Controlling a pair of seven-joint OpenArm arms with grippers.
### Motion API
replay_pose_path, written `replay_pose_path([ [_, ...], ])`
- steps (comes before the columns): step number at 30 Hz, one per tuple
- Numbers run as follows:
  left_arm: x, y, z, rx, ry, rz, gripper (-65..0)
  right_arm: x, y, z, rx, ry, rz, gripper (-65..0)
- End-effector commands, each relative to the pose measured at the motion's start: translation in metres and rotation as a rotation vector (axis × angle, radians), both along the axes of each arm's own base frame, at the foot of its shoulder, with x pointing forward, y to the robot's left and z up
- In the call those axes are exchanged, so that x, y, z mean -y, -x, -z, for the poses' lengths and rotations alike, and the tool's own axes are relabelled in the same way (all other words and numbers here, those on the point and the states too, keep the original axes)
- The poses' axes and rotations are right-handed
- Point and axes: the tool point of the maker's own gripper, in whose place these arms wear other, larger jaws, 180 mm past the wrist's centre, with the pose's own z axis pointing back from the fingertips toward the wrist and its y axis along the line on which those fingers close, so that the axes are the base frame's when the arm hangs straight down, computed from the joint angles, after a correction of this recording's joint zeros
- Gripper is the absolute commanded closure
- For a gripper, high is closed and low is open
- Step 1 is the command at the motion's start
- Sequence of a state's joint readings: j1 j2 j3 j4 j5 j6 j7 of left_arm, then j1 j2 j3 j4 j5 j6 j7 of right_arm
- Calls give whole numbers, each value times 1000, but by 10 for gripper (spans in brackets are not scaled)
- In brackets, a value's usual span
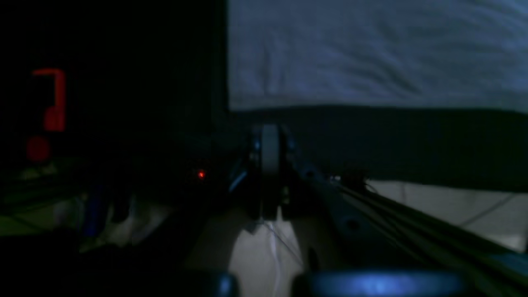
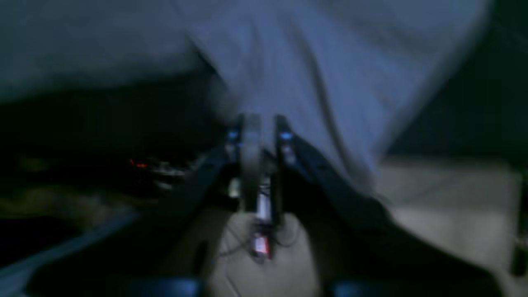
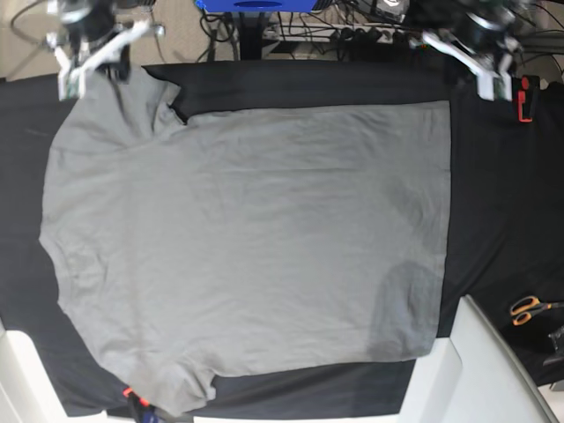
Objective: Fold the T-shirt properly
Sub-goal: 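Move both grippers to the shoulder corners of the grey T-shirt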
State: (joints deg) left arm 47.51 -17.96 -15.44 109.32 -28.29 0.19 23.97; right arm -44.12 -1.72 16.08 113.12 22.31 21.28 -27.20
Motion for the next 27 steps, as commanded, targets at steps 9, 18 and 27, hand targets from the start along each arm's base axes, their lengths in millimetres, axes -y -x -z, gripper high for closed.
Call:
replay_pose_path([
  [9, 1, -6, -2, 29, 159, 109, -63, 56, -26, -16, 77, -159, 24, -459],
  [18, -68, 10, -5, 53, 5, -14, -63, 110, -9, 60, -143, -210, 221, -455],
  [27, -91, 26, 0, 28, -4, -52, -63, 97, -3, 85, -213, -284, 217, -449],
])
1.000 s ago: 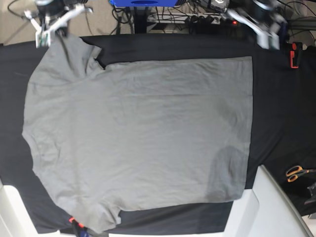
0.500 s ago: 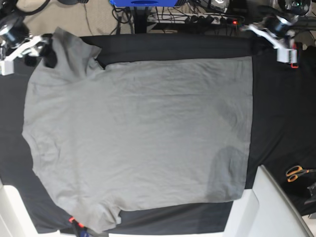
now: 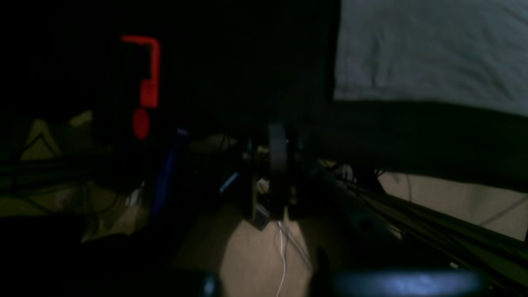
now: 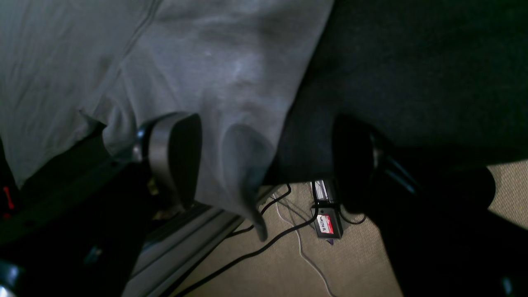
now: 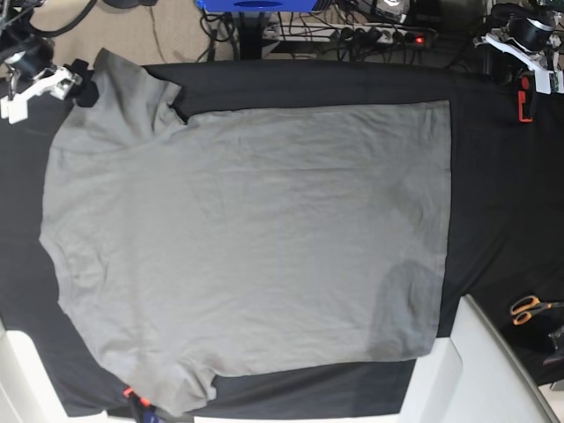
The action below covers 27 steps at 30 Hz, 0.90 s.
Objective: Fold the T-shirt properly
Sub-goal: 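Move both grippers to the shoulder corners of the grey T-shirt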
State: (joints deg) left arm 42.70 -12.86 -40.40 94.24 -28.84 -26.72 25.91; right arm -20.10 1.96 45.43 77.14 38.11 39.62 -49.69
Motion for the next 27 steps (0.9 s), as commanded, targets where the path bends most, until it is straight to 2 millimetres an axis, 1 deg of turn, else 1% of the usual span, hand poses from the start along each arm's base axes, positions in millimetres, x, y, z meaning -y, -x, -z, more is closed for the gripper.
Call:
replay_pose_path([
  [1, -2, -4, -8, 30, -5, 9, -63, -10, -2, 0, 1, -10, -43, -447],
  [3, -1, -5, -6, 29, 0, 11, -63, -25, -2, 3, -11, -30, -90, -446],
  [5, 1, -11, -5, 48, 9, 3, -63, -37, -1, 6, -15, -52, -111, -446],
  [7, 3, -11, -2, 52, 22, -17, -63, -42, -2, 7, -13, -59, -116, -446],
  [9, 3, -13, 1, 53, 27, -22, -64, -41, -3, 6, -11, -56, -112, -438],
  [11, 3, -12, 5, 49, 37, -32, -69, -40, -3, 6, -11, -55, -109, -377],
  [13, 3, -11, 7, 46, 41, -37, -71, -39, -3, 6, -11, -54, -110, -266],
  [15, 3, -15, 6, 56, 44, -39, -72, -39, -3, 6, -12, -53, -111, -152],
  [17, 6, -13, 11, 48, 59, -54, -72, -41, -3, 6, -13, -54, -117, -26],
  [18, 7, -15, 12, 46, 64, -54, -72, -41, -4, 6, -12, -55, -118, 0],
  [20, 10, -20, 17, 28, 82, -49, -84, -42, -4, 6, -12, -55, -120, -18],
  [22, 20, -23, 23, 12, 118, -15, -146, -42, -4, 6, -12, -55, -120, -12],
  [24, 32, -28, 28, 18, 157, 8, -244, -42, -3, 7, -14, -55, -120, -6],
  [25, 36, -29, 30, 22, 169, 7, -291, -42, -3, 7, -14, -55, -120, -6],
  [27, 37, -30, 33, 23, 181, -2, -349, -42, -3, 7, -14, -55, -120, -6],
])
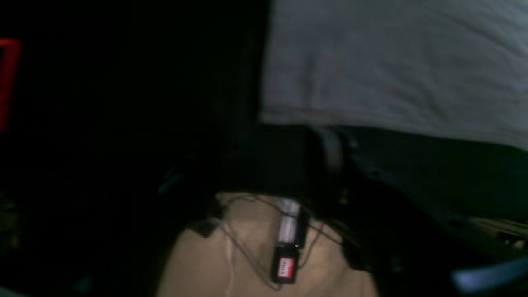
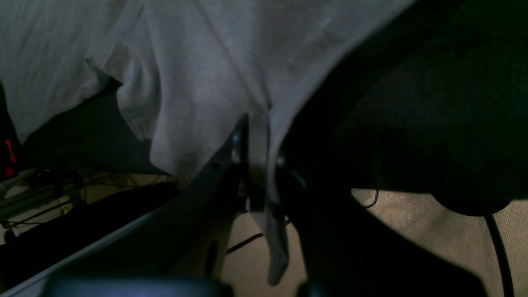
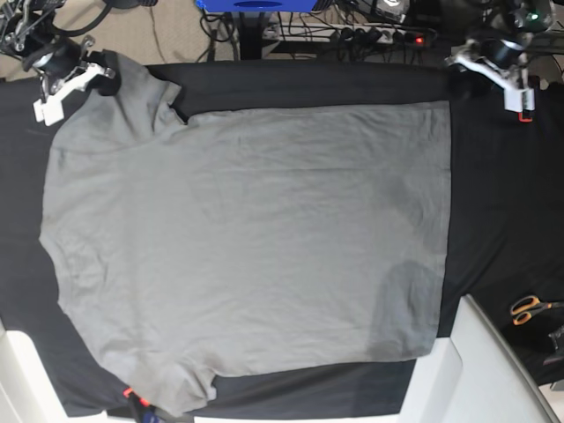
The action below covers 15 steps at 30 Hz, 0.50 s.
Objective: Fold the T-shirt properly
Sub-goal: 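Move both grippers to the shoulder corners of the grey T-shirt, then close both grippers on the shoulder edge of the shirt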
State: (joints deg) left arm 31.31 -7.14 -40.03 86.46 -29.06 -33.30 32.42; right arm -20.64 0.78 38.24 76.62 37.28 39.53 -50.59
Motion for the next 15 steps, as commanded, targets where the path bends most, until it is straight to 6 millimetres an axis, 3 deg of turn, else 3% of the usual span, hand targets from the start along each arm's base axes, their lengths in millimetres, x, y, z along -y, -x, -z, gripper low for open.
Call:
replay_pose_path([
  [1, -8, -2, -6, 19, -13, -1, -359, 4, -5, -6, 30, 6, 2, -6],
  [15, -3, -16, 33, -4, 103, -99, -359, 14, -6, -7, 30, 28, -6, -6],
])
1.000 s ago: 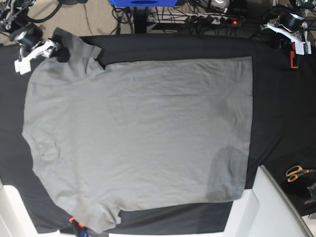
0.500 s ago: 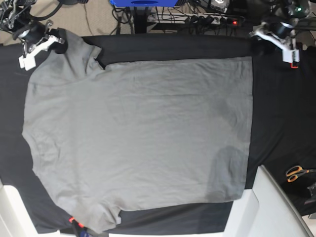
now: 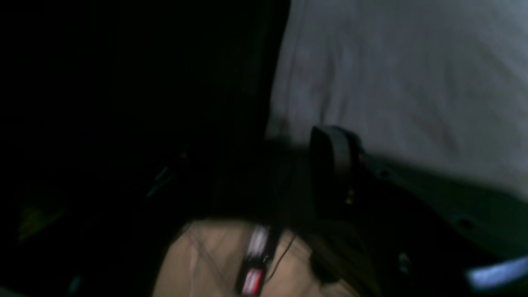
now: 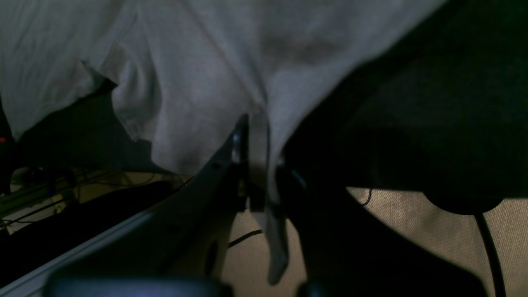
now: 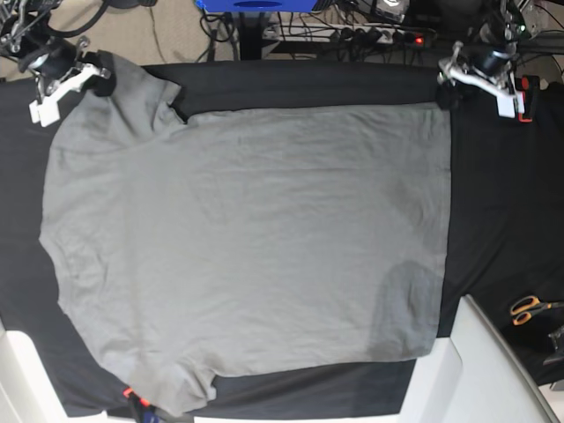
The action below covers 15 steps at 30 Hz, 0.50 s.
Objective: Fold the T-shirt properly
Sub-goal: 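Close both grippers on the shoulder edge of the shirt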
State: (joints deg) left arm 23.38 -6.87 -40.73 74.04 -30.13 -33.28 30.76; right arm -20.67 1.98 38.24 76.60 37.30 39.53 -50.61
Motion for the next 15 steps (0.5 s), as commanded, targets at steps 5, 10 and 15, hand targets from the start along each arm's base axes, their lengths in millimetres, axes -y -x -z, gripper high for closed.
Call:
replay_pose_path([
  [5, 3, -2, 9, -22, 24, 4, -359, 5, -5, -6, 31, 8, 0, -5],
  [10, 16, -5, 12, -11, 52, -5, -359, 5, -5, -6, 31, 8, 0, -5],
  [15, 28, -11, 15, 2, 82, -15, -359, 5, -5, -6, 31, 8, 0, -5],
])
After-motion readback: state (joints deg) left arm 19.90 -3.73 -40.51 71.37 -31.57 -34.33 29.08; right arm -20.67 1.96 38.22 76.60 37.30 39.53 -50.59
